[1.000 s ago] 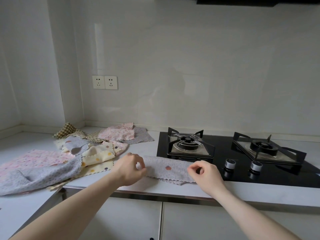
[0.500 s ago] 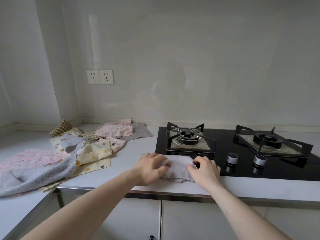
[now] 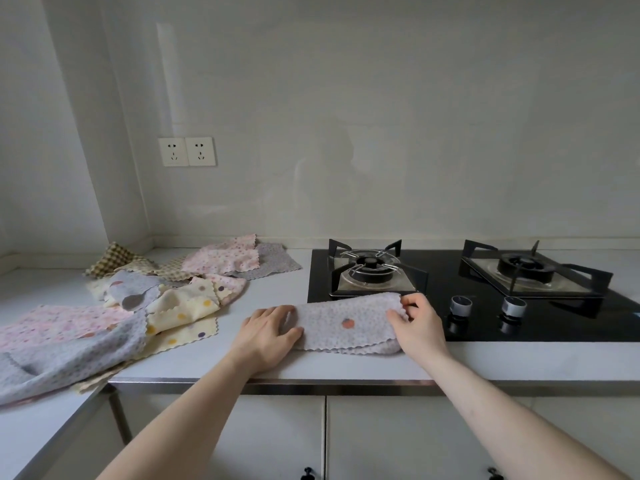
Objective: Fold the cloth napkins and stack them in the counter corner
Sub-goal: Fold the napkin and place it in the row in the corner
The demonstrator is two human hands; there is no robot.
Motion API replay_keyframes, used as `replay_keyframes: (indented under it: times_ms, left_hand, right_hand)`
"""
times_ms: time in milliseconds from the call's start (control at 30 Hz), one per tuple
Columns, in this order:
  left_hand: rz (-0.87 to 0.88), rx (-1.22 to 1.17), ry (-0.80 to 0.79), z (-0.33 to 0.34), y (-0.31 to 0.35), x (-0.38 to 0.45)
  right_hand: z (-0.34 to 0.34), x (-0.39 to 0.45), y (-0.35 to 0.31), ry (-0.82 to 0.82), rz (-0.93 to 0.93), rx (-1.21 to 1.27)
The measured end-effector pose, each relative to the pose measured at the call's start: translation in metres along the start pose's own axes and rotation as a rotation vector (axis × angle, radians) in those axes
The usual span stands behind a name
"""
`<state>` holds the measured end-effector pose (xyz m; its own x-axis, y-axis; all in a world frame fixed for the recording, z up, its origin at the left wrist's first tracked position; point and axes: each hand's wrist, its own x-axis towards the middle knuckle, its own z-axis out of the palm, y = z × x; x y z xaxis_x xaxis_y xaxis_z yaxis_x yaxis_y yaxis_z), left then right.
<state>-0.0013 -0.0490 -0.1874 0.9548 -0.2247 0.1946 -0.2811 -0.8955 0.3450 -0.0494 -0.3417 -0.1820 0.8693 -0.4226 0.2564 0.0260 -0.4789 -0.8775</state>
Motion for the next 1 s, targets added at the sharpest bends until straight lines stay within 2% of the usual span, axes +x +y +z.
replay_keyframes:
  times_ms: [233, 467, 700, 900, 1000]
  left_hand:
    - [0.010, -0.033, 0.010, -0.005, 0.000, 0.000]
    - [-0.004, -0.126, 0.010, -0.007, 0.001, -0.004]
    - [-0.037, -0.262, 0.003, -0.010, -0.006, -0.002]
    - [-0.070, -0.423, 0.045, -0.009, -0.014, 0.002]
    - [-0.078, -0.492, 0.070, -0.008, -0.018, 0.004]
  right_hand:
    - [-0.008, 0.026, -0.037, -0.065, 0.113, 0.027]
    - [0.012, 0.024, -0.083, -0.129, 0.063, -0.011]
    - [0.063, 0.007, -0.109, -0.165, -0.017, -0.022]
    - [0.108, -0.012, -0.106, -0.296, 0.005, -0.042]
    - [0.107, -0.020, -0.106, -0.395, 0.019, -0.006]
